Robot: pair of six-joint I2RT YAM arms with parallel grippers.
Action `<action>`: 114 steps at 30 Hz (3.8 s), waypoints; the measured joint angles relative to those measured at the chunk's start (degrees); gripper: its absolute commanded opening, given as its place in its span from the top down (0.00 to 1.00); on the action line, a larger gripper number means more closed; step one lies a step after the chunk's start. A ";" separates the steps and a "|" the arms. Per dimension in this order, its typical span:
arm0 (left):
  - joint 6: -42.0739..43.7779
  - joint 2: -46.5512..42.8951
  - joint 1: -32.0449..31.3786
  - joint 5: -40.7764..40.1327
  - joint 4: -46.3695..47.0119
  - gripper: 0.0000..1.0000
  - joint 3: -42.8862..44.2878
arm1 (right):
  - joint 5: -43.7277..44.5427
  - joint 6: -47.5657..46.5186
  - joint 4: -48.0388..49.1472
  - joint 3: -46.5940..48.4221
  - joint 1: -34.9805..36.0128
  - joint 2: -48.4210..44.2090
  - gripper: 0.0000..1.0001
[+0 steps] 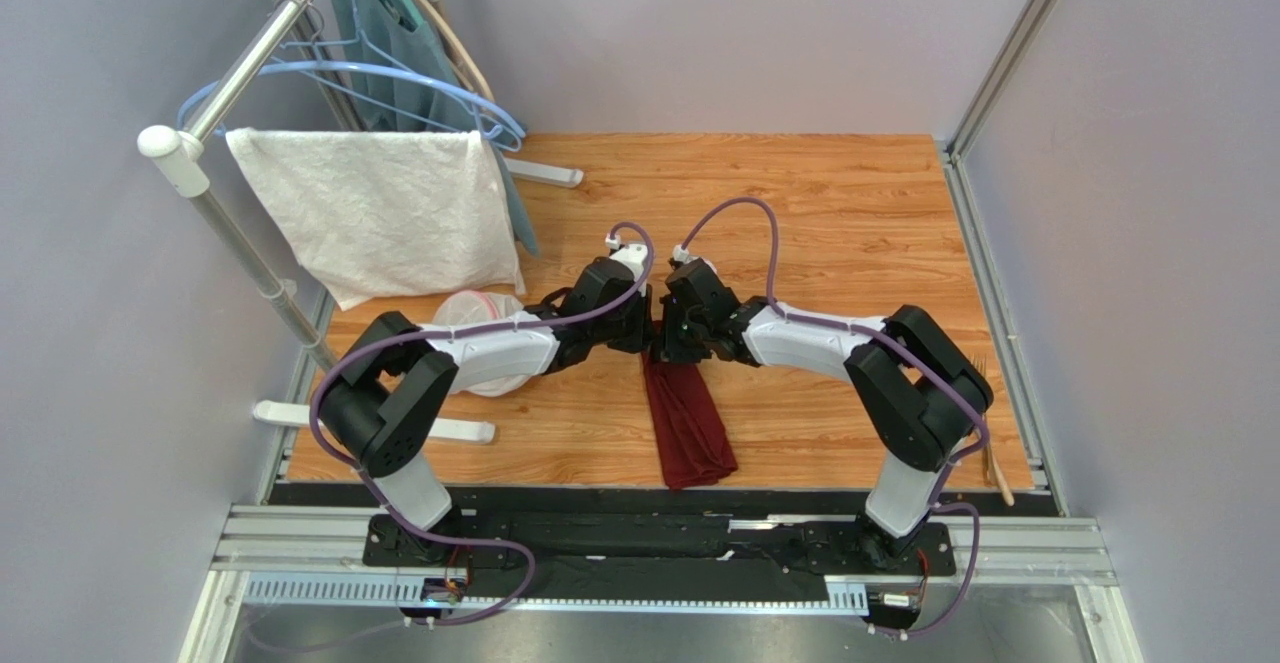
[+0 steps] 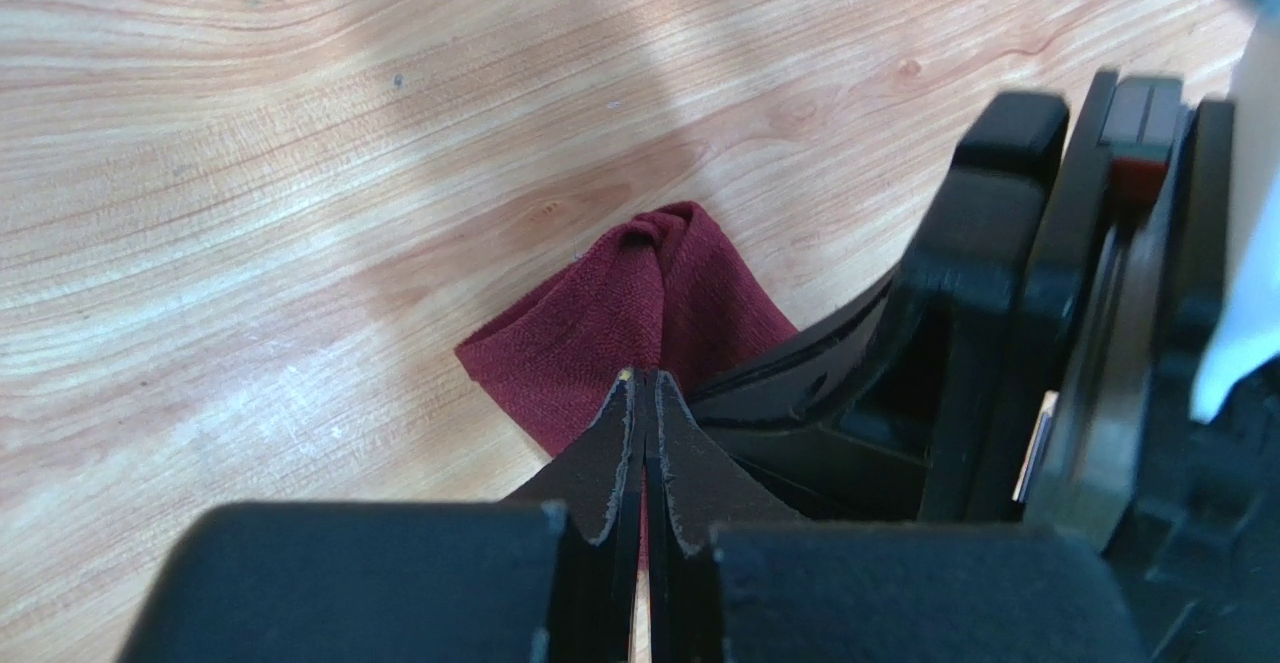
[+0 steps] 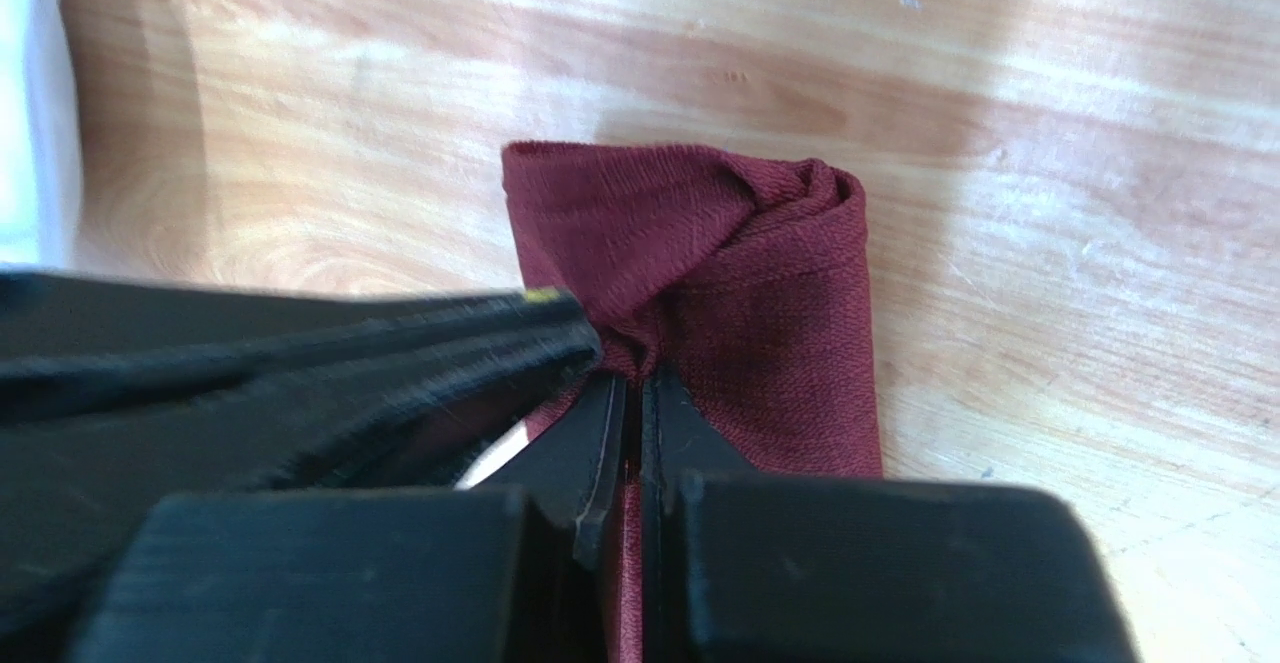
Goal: Fold the napkin into a case and place the utensils inside
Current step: Grasp the top corner of the smaller rectangle folded napkin from the folded napkin.
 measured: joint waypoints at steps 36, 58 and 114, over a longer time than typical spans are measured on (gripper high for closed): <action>-3.02 -2.23 0.72 -0.85 1.88 1.00 -3.02 | 1.01 4.61 -2.82 6.64 -1.84 3.41 1.00; -2.99 -0.98 4.26 0.59 -0.39 1.00 -3.02 | -9.05 1.05 -1.11 5.25 -3.41 3.23 0.52; -5.49 -2.21 4.09 4.61 -3.34 1.00 -2.91 | -14.95 7.72 15.45 -3.45 -5.38 4.76 1.00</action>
